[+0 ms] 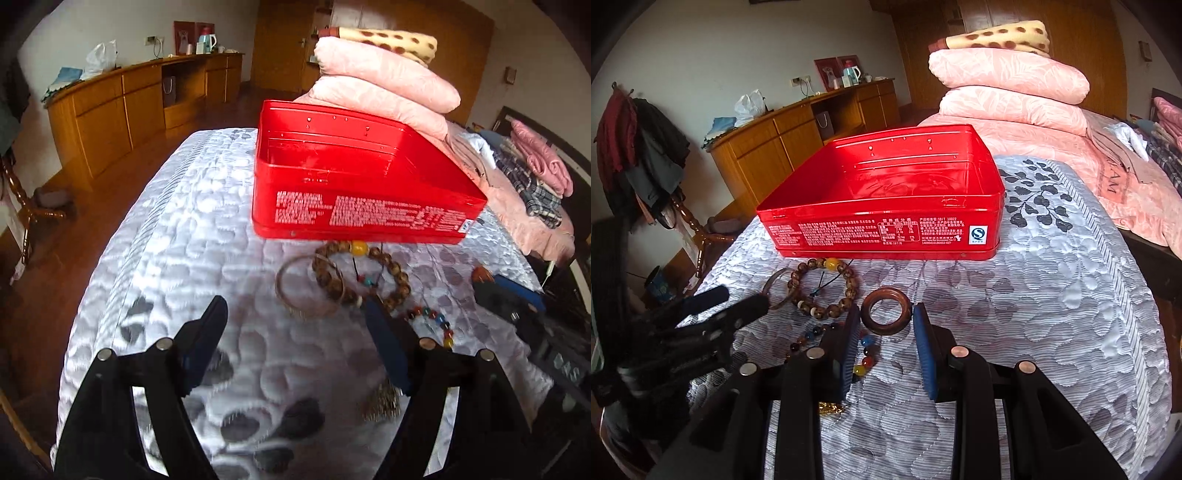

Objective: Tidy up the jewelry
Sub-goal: 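Carry the ring and bangle into the red tin and open both tools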

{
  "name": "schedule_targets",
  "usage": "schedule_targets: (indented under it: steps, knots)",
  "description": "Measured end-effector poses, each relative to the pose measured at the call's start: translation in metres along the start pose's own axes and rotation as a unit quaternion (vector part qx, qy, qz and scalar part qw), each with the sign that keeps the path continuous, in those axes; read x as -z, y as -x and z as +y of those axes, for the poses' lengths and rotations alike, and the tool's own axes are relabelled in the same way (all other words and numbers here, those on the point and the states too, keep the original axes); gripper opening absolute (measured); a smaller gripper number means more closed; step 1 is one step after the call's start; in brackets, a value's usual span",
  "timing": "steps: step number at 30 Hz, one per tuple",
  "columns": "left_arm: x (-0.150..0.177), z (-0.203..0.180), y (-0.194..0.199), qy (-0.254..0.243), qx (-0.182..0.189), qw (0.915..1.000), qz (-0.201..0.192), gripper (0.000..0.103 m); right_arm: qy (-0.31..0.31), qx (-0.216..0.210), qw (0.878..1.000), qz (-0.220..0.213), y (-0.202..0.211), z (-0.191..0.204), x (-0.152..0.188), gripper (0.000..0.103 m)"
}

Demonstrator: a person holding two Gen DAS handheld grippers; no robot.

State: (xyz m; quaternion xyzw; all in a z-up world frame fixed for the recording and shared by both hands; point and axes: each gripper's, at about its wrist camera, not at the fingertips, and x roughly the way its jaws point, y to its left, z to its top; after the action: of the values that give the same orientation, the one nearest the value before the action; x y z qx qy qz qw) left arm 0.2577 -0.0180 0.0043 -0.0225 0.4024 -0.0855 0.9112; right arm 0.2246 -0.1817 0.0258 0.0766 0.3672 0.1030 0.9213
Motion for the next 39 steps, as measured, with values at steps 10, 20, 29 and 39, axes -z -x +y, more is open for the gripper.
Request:
schedule_targets:
  steps: [10, 20, 29, 39]
  knots:
    - [-0.014, -0.002, -0.034, 0.008, 0.012, 0.9993, 0.033, 0.05, -0.01, 0.0, 1.0, 0.003, -0.006, -0.008, -0.001, 0.029]
    - [-0.006, 0.002, 0.0, 0.024, 0.034, 0.9991, -0.01, 0.047, -0.003, -0.003, 1.0, -0.011, 0.001, -0.007, -0.007, 0.029]
    - [-0.037, -0.011, 0.035, 0.01, 0.044, 0.9963, -0.073, 0.047, 0.011, -0.004, 0.998, -0.066, 0.021, -0.003, -0.046, 0.029]
    - [-0.095, -0.024, 0.01, 0.003, 0.04, 0.9954, -0.087, 0.047, 0.004, 0.005, 0.997, -0.077, -0.008, -0.018, -0.106, 0.029]
